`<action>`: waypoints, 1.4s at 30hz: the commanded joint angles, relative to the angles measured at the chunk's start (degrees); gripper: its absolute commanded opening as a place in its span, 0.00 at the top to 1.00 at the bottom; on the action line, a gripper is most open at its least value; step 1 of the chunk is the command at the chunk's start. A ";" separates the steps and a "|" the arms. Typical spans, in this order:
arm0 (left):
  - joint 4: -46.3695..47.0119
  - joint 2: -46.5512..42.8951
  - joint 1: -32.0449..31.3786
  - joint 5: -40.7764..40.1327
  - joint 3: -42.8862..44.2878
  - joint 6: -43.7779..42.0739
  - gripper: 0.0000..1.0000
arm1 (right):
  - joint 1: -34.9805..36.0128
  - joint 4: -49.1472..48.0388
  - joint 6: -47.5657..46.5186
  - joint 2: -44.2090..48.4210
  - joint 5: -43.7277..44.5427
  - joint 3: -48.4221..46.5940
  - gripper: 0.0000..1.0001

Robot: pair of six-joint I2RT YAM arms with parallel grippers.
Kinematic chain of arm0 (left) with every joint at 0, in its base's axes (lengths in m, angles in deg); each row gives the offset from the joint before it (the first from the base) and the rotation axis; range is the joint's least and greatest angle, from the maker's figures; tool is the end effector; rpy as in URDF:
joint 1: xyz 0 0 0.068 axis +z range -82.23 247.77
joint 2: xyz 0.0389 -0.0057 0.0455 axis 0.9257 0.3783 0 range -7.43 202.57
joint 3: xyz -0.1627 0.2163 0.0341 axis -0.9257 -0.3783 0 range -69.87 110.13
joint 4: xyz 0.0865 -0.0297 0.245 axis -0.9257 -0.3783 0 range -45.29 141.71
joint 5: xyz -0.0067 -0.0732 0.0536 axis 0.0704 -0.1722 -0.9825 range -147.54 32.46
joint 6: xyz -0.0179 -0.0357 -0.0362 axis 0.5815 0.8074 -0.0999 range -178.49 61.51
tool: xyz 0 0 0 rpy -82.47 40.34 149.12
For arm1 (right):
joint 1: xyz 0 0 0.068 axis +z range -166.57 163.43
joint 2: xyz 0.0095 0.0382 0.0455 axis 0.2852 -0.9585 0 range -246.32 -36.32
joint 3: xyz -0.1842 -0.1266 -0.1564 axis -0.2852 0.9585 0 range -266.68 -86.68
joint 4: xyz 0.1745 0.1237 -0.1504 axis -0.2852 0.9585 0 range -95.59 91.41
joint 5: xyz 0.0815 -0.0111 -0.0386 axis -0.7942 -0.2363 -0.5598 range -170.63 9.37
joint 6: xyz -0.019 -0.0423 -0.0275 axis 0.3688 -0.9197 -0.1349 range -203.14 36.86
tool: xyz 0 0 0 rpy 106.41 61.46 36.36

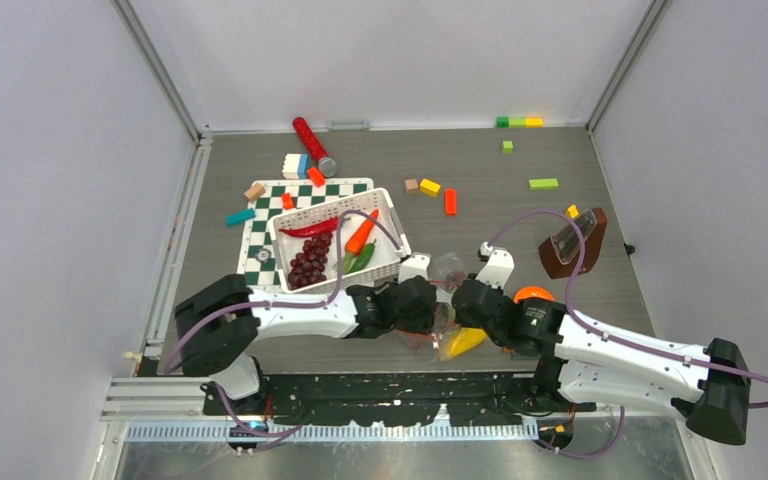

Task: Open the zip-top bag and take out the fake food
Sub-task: Pick up the fake fruit from the zipper food storage bag.

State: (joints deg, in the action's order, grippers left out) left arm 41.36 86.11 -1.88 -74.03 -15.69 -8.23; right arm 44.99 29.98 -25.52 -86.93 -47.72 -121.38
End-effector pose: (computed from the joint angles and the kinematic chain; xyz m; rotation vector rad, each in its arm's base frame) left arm 0.1255 -0.3095 0.1854 0.2880 2.4691 -0.6081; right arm 0.0976 0.1396 0.2268 0.1583 2.3072 0.3493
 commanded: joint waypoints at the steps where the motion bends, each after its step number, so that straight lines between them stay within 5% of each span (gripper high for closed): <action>1: 8.22 -6.26 -0.19 -1.47 -4.07 -2.09 0.56 | 0.23 -0.77 1.05 0.18 1.72 -0.06 1.00; 19: 21.82 -18.55 -0.14 4.22 -12.86 -10.27 0.58 | 0.23 -1.49 1.10 -0.87 1.29 -0.19 1.00; 27: 21.00 -18.38 -0.14 14.77 -11.32 -15.34 0.58 | 0.22 -1.62 0.89 -1.43 1.31 -0.46 1.00; 42: 15.62 -20.56 -0.19 21.05 -11.63 -19.00 0.59 | 0.23 -0.79 2.16 2.65 4.26 -0.71 1.00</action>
State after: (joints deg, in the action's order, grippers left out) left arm 56.73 66.91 -1.85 -56.15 -28.46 -25.50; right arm 44.99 29.39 -24.49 -87.57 -47.35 -121.38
